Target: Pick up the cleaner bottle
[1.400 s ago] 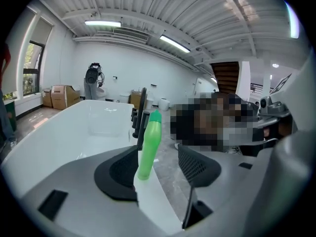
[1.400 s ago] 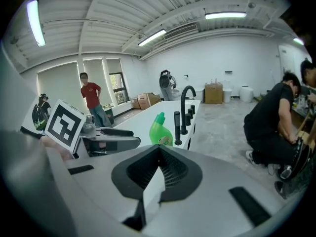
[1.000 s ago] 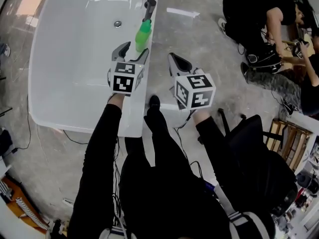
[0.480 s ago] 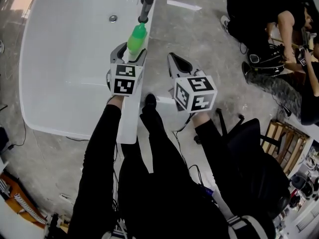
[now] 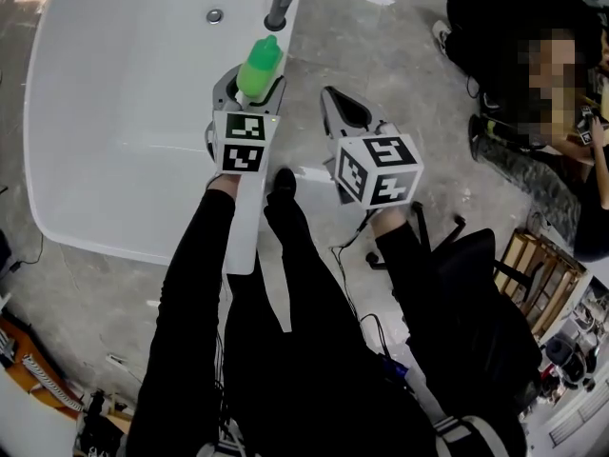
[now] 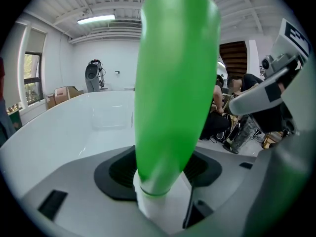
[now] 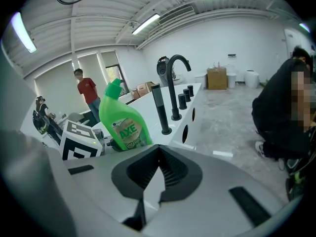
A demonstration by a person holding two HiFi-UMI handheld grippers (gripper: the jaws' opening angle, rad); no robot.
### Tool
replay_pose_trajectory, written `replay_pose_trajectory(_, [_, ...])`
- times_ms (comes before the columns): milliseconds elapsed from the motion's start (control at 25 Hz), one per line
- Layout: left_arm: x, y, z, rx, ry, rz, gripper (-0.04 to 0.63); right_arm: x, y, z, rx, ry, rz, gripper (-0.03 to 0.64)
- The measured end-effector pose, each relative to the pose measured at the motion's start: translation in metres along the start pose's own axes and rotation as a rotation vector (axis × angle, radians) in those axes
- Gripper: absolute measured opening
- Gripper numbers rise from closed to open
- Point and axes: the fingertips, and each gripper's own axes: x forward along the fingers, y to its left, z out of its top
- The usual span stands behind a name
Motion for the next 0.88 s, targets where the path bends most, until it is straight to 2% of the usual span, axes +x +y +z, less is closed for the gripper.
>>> replay_pose_trajectory(560, [0.014,0.002,0.009,0.041,-0.095,0.058,0.27,0.023,0.003,-0.01,-0.001,0.022,0.043,0.002])
replay_pose_trajectory(880, [0.017,0.004,0.004,0.048,-0.124,0.09,0.242,0.03,-0.003,-0.025,0.005,0.039,0.048,0.002])
